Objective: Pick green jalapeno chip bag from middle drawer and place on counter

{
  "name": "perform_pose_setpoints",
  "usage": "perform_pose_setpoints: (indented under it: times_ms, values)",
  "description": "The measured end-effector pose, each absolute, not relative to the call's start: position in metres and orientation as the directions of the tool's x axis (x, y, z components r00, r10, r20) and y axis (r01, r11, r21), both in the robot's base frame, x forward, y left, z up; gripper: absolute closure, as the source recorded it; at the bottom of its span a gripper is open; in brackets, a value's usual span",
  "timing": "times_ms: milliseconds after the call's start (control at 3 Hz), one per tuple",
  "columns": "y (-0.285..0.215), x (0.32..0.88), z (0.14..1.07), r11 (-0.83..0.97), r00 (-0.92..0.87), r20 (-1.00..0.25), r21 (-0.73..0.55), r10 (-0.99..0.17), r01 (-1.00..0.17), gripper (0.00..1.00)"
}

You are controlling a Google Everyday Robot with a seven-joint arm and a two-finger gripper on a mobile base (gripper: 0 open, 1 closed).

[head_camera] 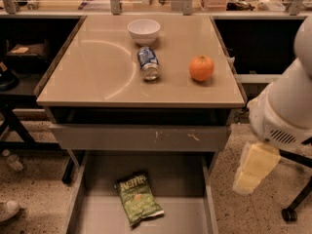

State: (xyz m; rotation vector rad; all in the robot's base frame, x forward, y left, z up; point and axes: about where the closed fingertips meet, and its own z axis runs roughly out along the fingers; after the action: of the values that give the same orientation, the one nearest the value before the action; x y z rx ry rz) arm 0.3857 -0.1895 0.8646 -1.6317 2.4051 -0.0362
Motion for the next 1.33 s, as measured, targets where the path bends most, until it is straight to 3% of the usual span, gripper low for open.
perform_pose_setpoints:
  times_ms: [333, 1333]
  values:
    - [-0.171, 0.368, 0.804, 0.399, -0.389, -0.147, -0.046, -0.909, -0.916, 0.00]
    - [-0.129, 0.325, 0.752, 0.487, -0.492, -0.165, 0.069, -0.855, -0.870, 0.00]
